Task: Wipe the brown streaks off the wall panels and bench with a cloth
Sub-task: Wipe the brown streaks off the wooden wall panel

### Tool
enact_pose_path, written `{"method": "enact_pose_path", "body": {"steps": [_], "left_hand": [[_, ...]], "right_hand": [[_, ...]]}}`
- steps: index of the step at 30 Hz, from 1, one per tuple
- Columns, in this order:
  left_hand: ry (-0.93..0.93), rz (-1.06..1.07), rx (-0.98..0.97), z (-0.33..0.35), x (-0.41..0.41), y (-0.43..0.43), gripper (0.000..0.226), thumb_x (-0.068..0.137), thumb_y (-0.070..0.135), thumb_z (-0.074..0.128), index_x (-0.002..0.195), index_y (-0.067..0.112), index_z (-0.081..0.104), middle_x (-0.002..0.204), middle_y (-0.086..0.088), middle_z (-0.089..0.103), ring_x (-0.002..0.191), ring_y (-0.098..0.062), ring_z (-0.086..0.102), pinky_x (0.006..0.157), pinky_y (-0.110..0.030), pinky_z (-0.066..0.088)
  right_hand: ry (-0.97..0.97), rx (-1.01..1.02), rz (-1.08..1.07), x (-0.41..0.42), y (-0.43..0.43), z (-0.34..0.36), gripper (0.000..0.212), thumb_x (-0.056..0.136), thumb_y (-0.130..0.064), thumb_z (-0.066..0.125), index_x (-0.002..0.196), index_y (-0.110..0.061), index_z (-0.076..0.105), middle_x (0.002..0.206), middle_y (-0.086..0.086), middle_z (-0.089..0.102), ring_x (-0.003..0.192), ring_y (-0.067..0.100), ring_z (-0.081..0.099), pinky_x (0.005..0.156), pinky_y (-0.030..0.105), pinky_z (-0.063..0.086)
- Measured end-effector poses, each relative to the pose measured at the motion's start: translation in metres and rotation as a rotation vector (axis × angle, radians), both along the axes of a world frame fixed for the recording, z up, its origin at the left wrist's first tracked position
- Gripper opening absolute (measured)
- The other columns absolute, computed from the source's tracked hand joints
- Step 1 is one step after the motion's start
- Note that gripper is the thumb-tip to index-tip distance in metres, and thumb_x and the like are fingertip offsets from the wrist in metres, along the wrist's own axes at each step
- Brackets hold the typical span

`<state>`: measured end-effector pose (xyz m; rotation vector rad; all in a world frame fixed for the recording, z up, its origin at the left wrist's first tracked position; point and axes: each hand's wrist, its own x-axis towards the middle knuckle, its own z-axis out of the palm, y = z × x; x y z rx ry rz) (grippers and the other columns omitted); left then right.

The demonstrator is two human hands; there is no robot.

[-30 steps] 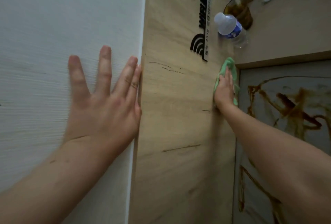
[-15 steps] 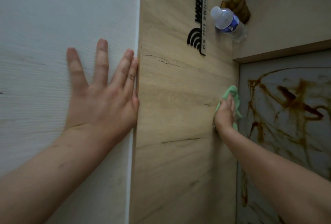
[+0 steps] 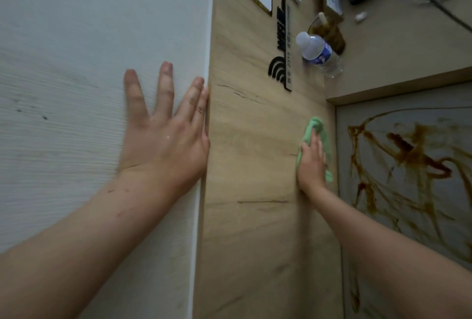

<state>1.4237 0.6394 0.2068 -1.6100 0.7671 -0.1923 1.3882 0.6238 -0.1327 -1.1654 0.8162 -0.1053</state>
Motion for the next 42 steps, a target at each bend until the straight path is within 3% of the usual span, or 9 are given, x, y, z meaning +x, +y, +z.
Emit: {"method": "enact_pose_path", "body": {"steps": [3, 7, 11, 19, 23, 28, 31, 36, 42], "left_hand": [[-0.009, -0.038, -0.009, -0.001, 0.003, 0.005, 0.068, 0.103, 0.042, 0.005, 0.165, 0.014, -0.002, 0.173, -0.001, -0.005, 0.154, -0.050, -0.010, 0.114, -0.080, -0.001], [-0.011, -0.065, 0.020, -0.003, 0.004, 0.006, 0.068, 0.103, 0.043, 0.004, 0.165, 0.014, -0.004, 0.173, -0.002, -0.007, 0.155, -0.049, -0.011, 0.114, -0.080, -0.001], [-0.022, -0.079, 0.040, -0.003, 0.002, 0.006, 0.068, 0.103, 0.042, 0.001, 0.165, 0.013, -0.003, 0.173, -0.003, -0.006, 0.154, -0.050, -0.010, 0.114, -0.080, 0.002], [-0.052, -0.036, 0.071, -0.001, -0.002, -0.001, 0.067, 0.102, 0.039, -0.006, 0.164, 0.013, -0.005, 0.173, -0.003, -0.009, 0.154, -0.051, -0.010, 0.114, -0.079, 0.002], [-0.046, -0.049, 0.043, -0.002, 0.002, 0.004, 0.070, 0.101, 0.039, -0.008, 0.165, 0.013, 0.002, 0.173, -0.003, -0.003, 0.154, -0.051, -0.006, 0.113, -0.079, 0.002], [-0.009, -0.098, -0.008, -0.003, 0.007, 0.009, 0.069, 0.103, 0.039, -0.002, 0.165, 0.011, 0.002, 0.173, -0.006, -0.001, 0.154, -0.052, -0.003, 0.112, -0.079, 0.004], [-0.015, -0.116, -0.023, -0.004, 0.007, 0.012, 0.068, 0.103, 0.040, 0.004, 0.165, 0.012, 0.006, 0.173, -0.005, 0.004, 0.155, -0.050, 0.000, 0.113, -0.079, 0.004], [-0.038, -0.105, 0.010, -0.003, 0.006, 0.010, 0.068, 0.103, 0.041, -0.001, 0.165, 0.014, -0.002, 0.173, -0.003, -0.004, 0.155, -0.050, -0.006, 0.114, -0.079, 0.003], [-0.048, -0.081, 0.028, -0.001, 0.001, 0.003, 0.066, 0.105, 0.041, 0.007, 0.165, 0.014, 0.006, 0.174, -0.002, 0.003, 0.154, -0.050, -0.004, 0.114, -0.080, 0.004]], "right_hand": [[0.102, 0.102, -0.018, 0.040, -0.031, -0.055, 0.053, 0.113, -0.023, 0.022, 0.164, -0.007, 0.018, 0.173, 0.006, 0.009, 0.160, 0.023, 0.007, 0.129, 0.043, 0.005], [0.186, 0.159, -0.008, 0.073, -0.055, -0.099, 0.056, 0.112, -0.030, 0.022, 0.164, -0.010, 0.020, 0.173, 0.009, 0.011, 0.159, 0.026, 0.009, 0.128, 0.043, 0.004], [0.282, 0.194, 0.016, 0.033, -0.025, -0.121, 0.064, 0.109, -0.041, 0.028, 0.165, -0.014, 0.017, 0.172, 0.011, 0.017, 0.158, 0.029, 0.015, 0.127, 0.040, 0.009], [0.501, 0.392, 0.100, -0.098, 0.073, -0.086, 0.061, 0.112, -0.040, 0.028, 0.166, -0.014, 0.016, 0.171, 0.011, 0.018, 0.156, 0.032, 0.019, 0.124, 0.040, 0.013], [0.559, 0.465, 0.015, -0.065, 0.053, -0.075, 0.058, 0.111, -0.041, 0.025, 0.165, -0.020, 0.020, 0.173, 0.007, 0.013, 0.157, 0.032, 0.014, 0.126, 0.045, 0.007], [0.268, 0.267, -0.077, 0.039, -0.026, -0.093, 0.059, 0.109, -0.041, 0.026, 0.166, -0.029, 0.018, 0.173, 0.000, 0.012, 0.158, 0.030, 0.011, 0.126, 0.047, 0.004], [0.253, 0.182, -0.070, 0.070, -0.053, -0.120, 0.073, 0.097, -0.044, 0.016, 0.160, -0.012, 0.033, 0.170, 0.011, 0.024, 0.156, 0.031, 0.021, 0.127, 0.048, 0.011], [0.224, 0.058, 0.021, 0.049, -0.042, -0.107, 0.048, 0.113, -0.014, 0.022, 0.158, 0.000, 0.030, 0.171, 0.016, 0.014, 0.158, 0.033, 0.014, 0.127, 0.044, 0.009], [0.157, 0.090, -0.040, -0.044, 0.044, -0.017, 0.054, 0.112, -0.025, 0.029, 0.165, -0.023, 0.018, 0.172, 0.004, 0.016, 0.159, 0.021, 0.011, 0.126, 0.036, 0.006]]}}
